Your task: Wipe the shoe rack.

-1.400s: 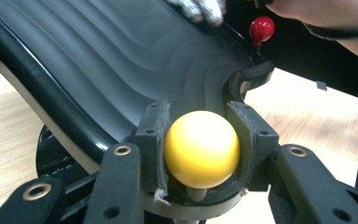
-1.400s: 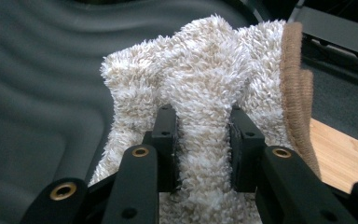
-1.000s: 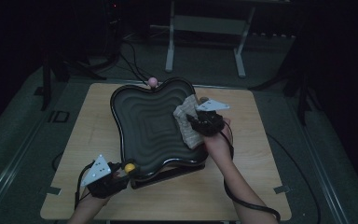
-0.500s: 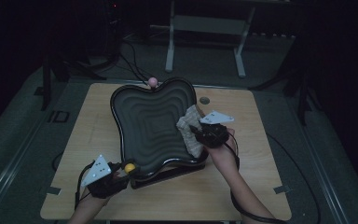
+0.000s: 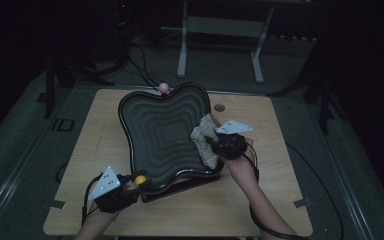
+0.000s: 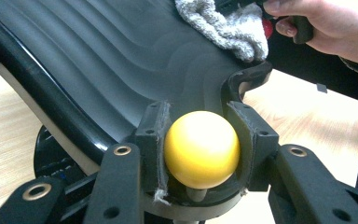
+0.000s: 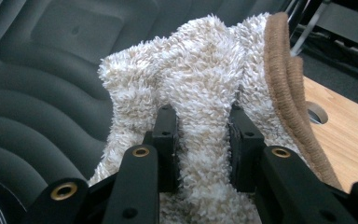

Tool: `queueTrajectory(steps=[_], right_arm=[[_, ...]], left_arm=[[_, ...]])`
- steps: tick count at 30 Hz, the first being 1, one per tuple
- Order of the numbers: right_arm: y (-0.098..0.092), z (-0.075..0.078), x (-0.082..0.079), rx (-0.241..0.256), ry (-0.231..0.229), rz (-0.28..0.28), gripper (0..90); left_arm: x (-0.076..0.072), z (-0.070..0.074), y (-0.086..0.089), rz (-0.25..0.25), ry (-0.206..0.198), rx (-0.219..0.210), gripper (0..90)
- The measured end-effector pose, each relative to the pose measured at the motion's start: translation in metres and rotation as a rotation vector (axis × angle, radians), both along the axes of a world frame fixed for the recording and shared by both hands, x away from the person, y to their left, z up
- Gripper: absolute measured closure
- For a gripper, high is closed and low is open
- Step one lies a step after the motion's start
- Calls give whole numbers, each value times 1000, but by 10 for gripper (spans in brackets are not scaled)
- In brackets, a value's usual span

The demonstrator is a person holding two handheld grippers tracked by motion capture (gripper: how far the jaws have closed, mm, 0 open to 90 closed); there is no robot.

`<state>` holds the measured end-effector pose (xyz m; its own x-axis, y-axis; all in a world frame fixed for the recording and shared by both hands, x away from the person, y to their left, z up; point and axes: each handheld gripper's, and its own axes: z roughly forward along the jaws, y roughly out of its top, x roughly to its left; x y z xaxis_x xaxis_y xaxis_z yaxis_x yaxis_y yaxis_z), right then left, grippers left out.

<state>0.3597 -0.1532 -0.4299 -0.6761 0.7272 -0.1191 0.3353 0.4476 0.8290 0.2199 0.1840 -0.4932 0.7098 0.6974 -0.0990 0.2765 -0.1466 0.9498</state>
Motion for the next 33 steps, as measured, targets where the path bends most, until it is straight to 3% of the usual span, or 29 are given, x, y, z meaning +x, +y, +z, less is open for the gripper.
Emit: queueTrajectory(steps=[8, 11, 15, 17, 24, 29, 33], right_arm=[[1, 3, 10, -4, 16, -23, 691], [0, 11, 13, 35, 36, -27, 694], [4, 27, 22, 68, 28, -25, 696], [7, 36, 28, 108, 29, -22, 696], [33, 70, 52, 182, 22, -14, 695], [58, 85, 67, 190, 14, -16, 696], [74, 87, 76, 179, 13, -26, 696]], left_arm=[[-1, 0, -9, -24, -1, -1, 595], [-1, -1, -9, -24, 0, -7, 595], [-1, -1, -9, -25, -1, -10, 595], [-1, -1, -8, -29, 1, -8, 594], [0, 0, -8, -34, 8, -7, 594], [0, 0, -8, -37, 4, -3, 594], [0, -1, -8, -37, 1, -4, 594]])
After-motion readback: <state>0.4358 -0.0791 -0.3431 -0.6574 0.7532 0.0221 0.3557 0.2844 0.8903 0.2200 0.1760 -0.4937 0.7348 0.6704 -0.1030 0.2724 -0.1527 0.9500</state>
